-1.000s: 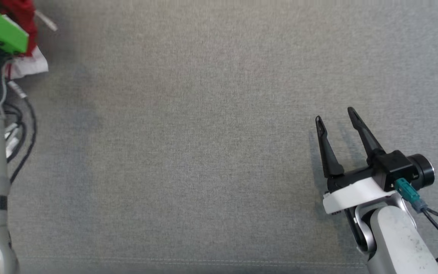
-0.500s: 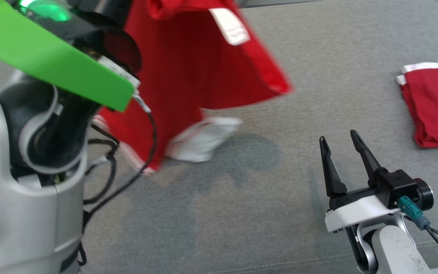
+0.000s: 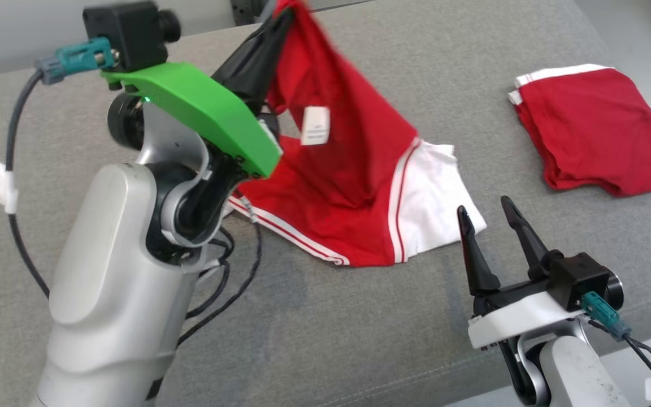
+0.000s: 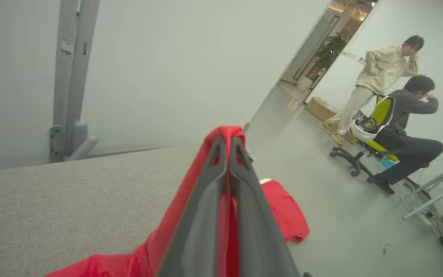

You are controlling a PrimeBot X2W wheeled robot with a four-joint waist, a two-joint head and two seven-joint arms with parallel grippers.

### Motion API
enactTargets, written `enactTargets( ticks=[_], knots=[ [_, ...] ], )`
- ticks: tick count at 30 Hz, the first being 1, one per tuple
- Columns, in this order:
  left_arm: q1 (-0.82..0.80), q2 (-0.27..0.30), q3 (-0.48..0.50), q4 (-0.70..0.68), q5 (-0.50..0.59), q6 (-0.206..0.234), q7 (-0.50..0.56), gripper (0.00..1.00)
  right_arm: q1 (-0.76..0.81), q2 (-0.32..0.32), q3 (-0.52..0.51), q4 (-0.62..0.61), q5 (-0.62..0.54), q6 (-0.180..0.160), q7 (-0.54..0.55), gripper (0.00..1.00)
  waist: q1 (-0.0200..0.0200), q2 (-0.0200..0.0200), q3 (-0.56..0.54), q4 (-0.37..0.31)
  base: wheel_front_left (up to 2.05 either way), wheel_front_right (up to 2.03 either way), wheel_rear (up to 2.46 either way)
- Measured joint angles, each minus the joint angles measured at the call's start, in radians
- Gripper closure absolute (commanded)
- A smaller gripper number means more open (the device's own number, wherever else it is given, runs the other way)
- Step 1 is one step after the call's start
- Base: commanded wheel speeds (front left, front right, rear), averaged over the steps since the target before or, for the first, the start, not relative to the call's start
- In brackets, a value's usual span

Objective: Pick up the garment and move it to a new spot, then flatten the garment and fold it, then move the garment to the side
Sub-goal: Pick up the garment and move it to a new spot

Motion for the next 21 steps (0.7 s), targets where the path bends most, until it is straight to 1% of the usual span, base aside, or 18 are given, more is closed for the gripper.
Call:
enactTargets(
  ticks=[1, 4, 7, 10, 11, 14, 18, 19, 20, 21],
  knots=[
    [0.002, 0.006, 0.005, 0.060, 0.001, 0.000, -0.008, 1.00, -0.003, 0.000, 0.005, 0.001, 0.006, 0.000, 0.000, 0.00, 0.0000, 0.0000, 0.003, -0.010, 0.00, 0.00, 0.00],
    [0.031, 0.049, 0.013, 0.244, 0.021, -0.001, -0.026, 1.00, -0.006, 0.000, 0.012, 0.005, 0.017, 0.000, 0.000, 0.00, 0.0000, 0.0000, 0.012, -0.039, 0.00, 0.00, 0.00],
    [0.067, 0.095, 0.046, 0.405, 0.044, 0.005, -0.084, 1.00, -0.006, 0.000, 0.019, 0.006, 0.022, 0.000, 0.000, 0.00, 0.0000, 0.0000, 0.019, -0.069, 0.00, 0.00, 0.00],
    [0.107, 0.113, 0.086, 0.536, 0.041, 0.010, -0.150, 1.00, 0.006, 0.000, 0.020, 0.010, 0.023, 0.000, 0.000, 0.00, 0.0000, 0.0000, 0.026, -0.091, 0.00, 0.00, 0.00],
    [0.107, 0.113, 0.086, 0.536, 0.041, 0.010, -0.150, 1.00, 0.006, 0.000, 0.020, 0.010, 0.023, 0.000, 0.000, 0.00, 0.0000, 0.0000, 0.026, -0.091, 0.00, 0.00, 0.00],
    [0.155, 0.110, 0.125, 0.618, 0.005, 0.003, -0.214, 1.00, 0.020, 0.001, 0.013, 0.012, 0.023, 0.000, 0.000, 0.00, 0.0000, 0.0000, 0.031, -0.102, 0.00, 0.00, 0.00],
    [0.208, 0.070, 0.163, 0.675, -0.035, -0.023, -0.292, 1.00, 0.042, 0.000, -0.003, 0.016, 0.012, 0.000, 0.000, 0.00, 0.0000, 0.0000, 0.029, -0.090, 0.00, 0.00, 0.00],
    [0.216, 0.057, 0.173, 0.681, -0.053, -0.032, -0.312, 0.70, 0.044, 0.000, -0.002, 0.017, 0.006, 0.000, 0.000, 0.00, 0.0000, 0.0000, 0.028, -0.083, 0.00, 0.00, 0.00],
    [0.222, 0.049, 0.176, 0.682, -0.059, -0.043, -0.329, 0.07, 0.044, 0.001, 0.000, 0.018, 0.000, 0.000, 0.000, 0.00, 0.0000, 0.0000, 0.026, -0.076, 0.00, 0.00, 0.00],
    [0.228, 0.042, 0.175, 0.680, -0.060, -0.061, -0.346, 0.00, 0.044, 0.001, 0.000, 0.018, -0.005, 0.000, 0.000, 0.00, 0.0000, 0.0000, 0.023, -0.067, 0.00, 0.00, 0.00]
  ],
)
